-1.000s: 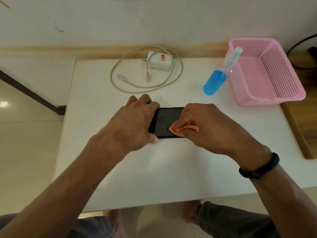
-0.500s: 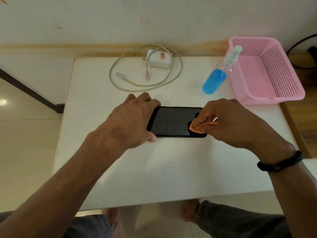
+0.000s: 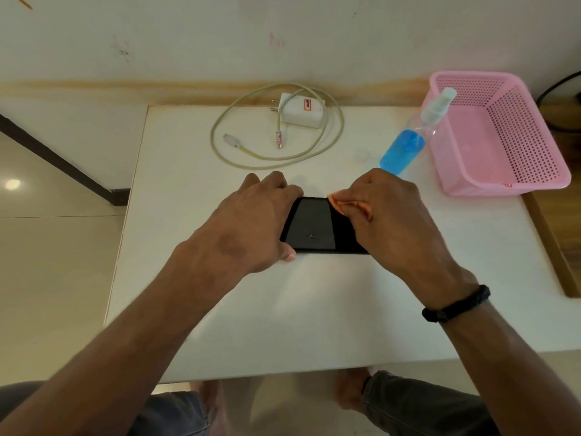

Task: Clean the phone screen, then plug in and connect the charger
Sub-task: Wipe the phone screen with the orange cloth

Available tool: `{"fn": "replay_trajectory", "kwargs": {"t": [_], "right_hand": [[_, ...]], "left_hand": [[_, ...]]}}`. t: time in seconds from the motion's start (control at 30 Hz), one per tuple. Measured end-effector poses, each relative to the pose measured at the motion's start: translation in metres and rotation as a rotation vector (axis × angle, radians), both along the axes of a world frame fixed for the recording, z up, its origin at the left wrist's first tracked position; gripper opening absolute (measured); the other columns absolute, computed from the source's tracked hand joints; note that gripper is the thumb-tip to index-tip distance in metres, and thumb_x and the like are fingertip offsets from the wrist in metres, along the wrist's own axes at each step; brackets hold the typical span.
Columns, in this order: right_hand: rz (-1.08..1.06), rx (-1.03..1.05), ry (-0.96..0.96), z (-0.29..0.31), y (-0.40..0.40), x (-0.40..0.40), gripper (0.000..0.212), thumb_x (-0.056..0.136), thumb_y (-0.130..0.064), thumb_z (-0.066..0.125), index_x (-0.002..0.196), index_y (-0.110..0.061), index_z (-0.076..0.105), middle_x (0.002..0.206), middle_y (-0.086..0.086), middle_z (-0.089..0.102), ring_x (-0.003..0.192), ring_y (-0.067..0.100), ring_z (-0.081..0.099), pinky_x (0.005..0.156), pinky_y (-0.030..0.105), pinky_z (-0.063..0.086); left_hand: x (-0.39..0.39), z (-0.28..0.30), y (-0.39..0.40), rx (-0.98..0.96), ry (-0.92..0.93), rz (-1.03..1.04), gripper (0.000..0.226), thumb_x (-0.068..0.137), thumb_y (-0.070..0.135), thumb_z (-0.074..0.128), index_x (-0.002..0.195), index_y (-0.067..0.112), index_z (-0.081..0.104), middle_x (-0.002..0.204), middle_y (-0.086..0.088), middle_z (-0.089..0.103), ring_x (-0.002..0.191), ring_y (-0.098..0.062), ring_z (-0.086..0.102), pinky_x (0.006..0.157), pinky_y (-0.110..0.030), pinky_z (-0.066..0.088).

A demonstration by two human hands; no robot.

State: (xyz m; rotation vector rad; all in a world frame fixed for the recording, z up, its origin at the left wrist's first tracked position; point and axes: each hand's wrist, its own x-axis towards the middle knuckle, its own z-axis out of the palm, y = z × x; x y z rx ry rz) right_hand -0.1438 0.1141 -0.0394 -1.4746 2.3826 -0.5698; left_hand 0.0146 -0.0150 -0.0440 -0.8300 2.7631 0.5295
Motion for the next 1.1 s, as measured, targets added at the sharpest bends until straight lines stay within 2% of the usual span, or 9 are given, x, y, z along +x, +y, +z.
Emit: {"fn": "replay_trajectory", "kwargs": {"t": [0.13, 0.27, 0.4, 0.5, 0.7, 0.83, 0.97, 1.03, 1.1], "right_hand": [[0.109, 0.093, -0.069, 0.004, -0.002, 0.002, 0.021, 0.097, -0.024, 0.067, 0.114, -0.026, 0.08, 0.107, -0.004, 0.066, 0.093, 0.009, 0.059, 0.071, 0.008, 0.039], [0.196, 0.198, -0.14, 0.009, 0.003, -0.002, 0.021, 0.092, -0.018, 0.074, 0.108, -0.031, 0.081, 0.096, -0.02, 0.06, 0.086, 0.003, 0.058, 0.068, 0.002, 0.04], [0.247, 0.307, -0.127, 0.012, 0.008, -0.008, 0.023, 0.09, -0.019, 0.076, 0.106, -0.036, 0.08, 0.102, -0.02, 0.063, 0.09, 0.004, 0.059, 0.07, 0.003, 0.039], [0.247, 0.38, -0.14, 0.016, 0.011, -0.016, 0.021, 0.089, -0.022, 0.079, 0.104, -0.037, 0.079, 0.09, -0.028, 0.057, 0.081, 0.0, 0.059, 0.066, 0.004, 0.038], [0.127, 0.392, -0.195, 0.021, 0.021, -0.035, 0.017, 0.085, -0.021, 0.083, 0.096, -0.034, 0.082, 0.093, -0.023, 0.067, 0.083, 0.001, 0.065, 0.058, 0.005, 0.044], [0.037, 0.376, -0.177, 0.022, 0.024, -0.044, 0.018, 0.086, -0.018, 0.082, 0.093, -0.034, 0.08, 0.098, -0.017, 0.069, 0.082, 0.003, 0.064, 0.062, 0.01, 0.043], [-0.039, 0.263, -0.107, 0.018, 0.023, -0.044, 0.017, 0.088, -0.014, 0.08, 0.093, -0.03, 0.081, 0.088, -0.016, 0.07, 0.075, 0.001, 0.063, 0.057, 0.004, 0.04], [-0.055, 0.189, -0.042, 0.017, 0.019, -0.04, 0.015, 0.091, -0.011, 0.076, 0.098, -0.023, 0.082, 0.093, -0.008, 0.073, 0.083, 0.008, 0.067, 0.07, 0.004, 0.04], [-0.071, 0.134, 0.013, 0.014, 0.014, -0.034, 0.018, 0.093, -0.006, 0.071, 0.104, -0.016, 0.082, 0.103, 0.002, 0.075, 0.096, 0.019, 0.07, 0.085, 0.016, 0.045]], "left_hand": [[0.0, -0.001, 0.0, -0.004, -0.002, 0.007, 0.08, 0.073, 0.049, 0.086, 0.14, 0.029, 0.048, 0.132, 0.008, 0.046, 0.116, -0.02, 0.045, 0.086, -0.036, 0.049], [-0.001, -0.001, 0.0, -0.023, -0.02, 0.005, 0.078, 0.073, 0.049, 0.086, 0.138, 0.029, 0.049, 0.131, 0.008, 0.046, 0.117, -0.019, 0.045, 0.076, -0.031, 0.039], [-0.001, 0.0, 0.0, -0.015, -0.024, 0.003, 0.076, 0.073, 0.048, 0.086, 0.137, 0.03, 0.049, 0.128, 0.009, 0.046, 0.114, -0.018, 0.045, 0.074, -0.031, 0.038], [0.0, 0.001, -0.002, -0.008, -0.031, -0.002, 0.077, 0.074, 0.048, 0.085, 0.139, 0.031, 0.048, 0.129, 0.01, 0.046, 0.115, -0.018, 0.044, 0.075, -0.031, 0.039], [-0.001, 0.002, -0.002, -0.008, -0.044, -0.007, 0.079, 0.075, 0.048, 0.084, 0.142, 0.033, 0.046, 0.132, 0.01, 0.045, 0.118, -0.018, 0.044, 0.075, -0.032, 0.038], [-0.001, 0.001, -0.002, -0.013, -0.044, -0.012, 0.081, 0.075, 0.049, 0.084, 0.144, 0.032, 0.045, 0.135, 0.01, 0.044, 0.119, -0.018, 0.044, 0.076, -0.031, 0.038], [-0.002, 0.001, -0.001, -0.023, -0.047, -0.012, 0.08, 0.075, 0.049, 0.084, 0.143, 0.032, 0.045, 0.136, 0.01, 0.044, 0.119, -0.018, 0.044, 0.078, -0.031, 0.04], [-0.002, 0.002, -0.001, -0.025, -0.05, -0.013, 0.08, 0.076, 0.049, 0.084, 0.143, 0.032, 0.045, 0.136, 0.01, 0.044, 0.119, -0.019, 0.044, 0.078, -0.031, 0.041], [-0.003, 0.002, 0.0, -0.024, -0.05, -0.012, 0.081, 0.076, 0.048, 0.084, 0.144, 0.031, 0.044, 0.137, 0.01, 0.044, 0.12, -0.019, 0.044, 0.079, -0.031, 0.042]]}}
